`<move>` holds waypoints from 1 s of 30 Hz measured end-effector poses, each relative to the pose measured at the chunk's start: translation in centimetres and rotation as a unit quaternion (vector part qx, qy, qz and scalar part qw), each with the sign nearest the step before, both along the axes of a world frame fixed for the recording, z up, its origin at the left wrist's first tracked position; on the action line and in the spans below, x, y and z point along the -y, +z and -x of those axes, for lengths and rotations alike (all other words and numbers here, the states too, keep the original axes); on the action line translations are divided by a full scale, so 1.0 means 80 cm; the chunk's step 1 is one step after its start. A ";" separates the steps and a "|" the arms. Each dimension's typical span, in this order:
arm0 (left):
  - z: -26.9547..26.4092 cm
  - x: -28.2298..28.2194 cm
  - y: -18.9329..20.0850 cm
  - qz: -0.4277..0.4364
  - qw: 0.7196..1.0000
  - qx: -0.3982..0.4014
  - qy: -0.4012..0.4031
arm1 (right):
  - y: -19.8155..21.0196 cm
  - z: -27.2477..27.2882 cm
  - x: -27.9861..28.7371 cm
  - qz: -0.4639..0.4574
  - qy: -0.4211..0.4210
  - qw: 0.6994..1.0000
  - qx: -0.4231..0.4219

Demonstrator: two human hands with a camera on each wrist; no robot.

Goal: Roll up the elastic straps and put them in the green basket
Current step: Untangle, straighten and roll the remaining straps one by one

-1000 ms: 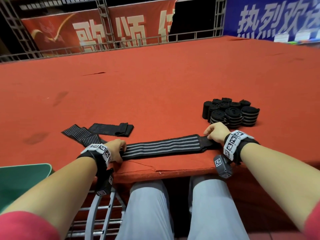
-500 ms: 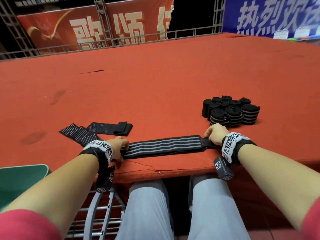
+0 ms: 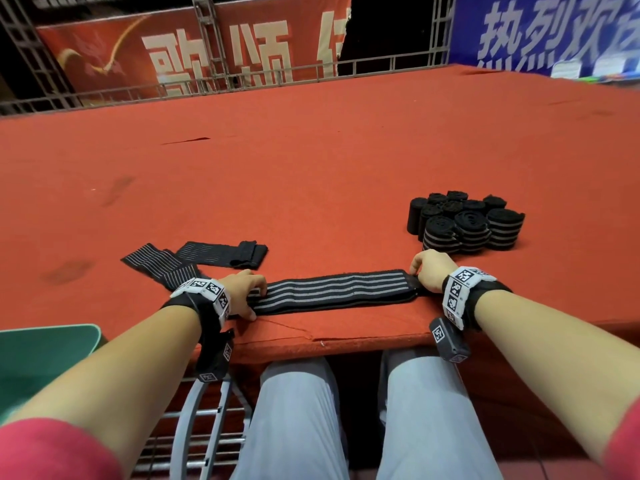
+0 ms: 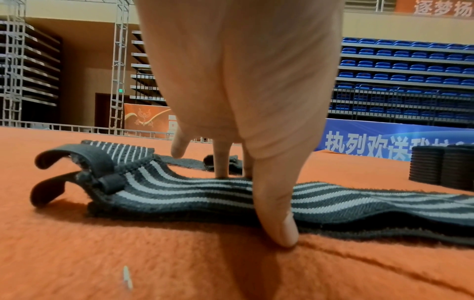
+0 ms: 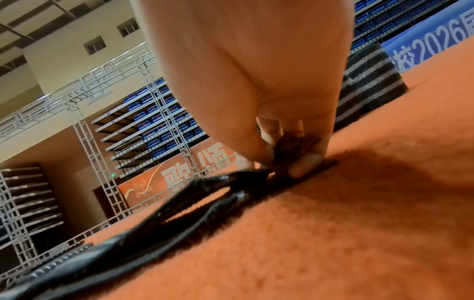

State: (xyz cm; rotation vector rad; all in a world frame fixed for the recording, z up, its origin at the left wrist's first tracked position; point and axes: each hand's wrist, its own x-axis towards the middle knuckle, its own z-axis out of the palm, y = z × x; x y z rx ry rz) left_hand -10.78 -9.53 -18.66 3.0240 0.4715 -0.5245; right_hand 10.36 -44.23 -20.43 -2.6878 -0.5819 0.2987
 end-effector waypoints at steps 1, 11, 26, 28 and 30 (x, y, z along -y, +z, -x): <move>-0.001 0.002 0.001 0.010 1.000 0.005 0.000 | 0.000 0.001 -0.001 0.005 0.000 1.000 -0.001; -0.030 0.045 0.004 0.072 0.996 0.043 -0.023 | 0.017 0.025 -0.038 -0.002 0.213 0.977 0.014; -0.037 0.066 -0.017 0.056 0.995 0.064 -0.050 | 0.009 0.028 -0.032 0.087 0.257 0.962 0.036; -0.035 0.067 -0.021 0.059 0.994 0.075 -0.047 | 0.012 0.028 -0.034 0.099 0.257 0.961 0.031; -0.033 0.068 -0.025 0.063 0.993 0.088 -0.046 | 0.014 0.029 -0.035 0.116 0.260 0.958 0.026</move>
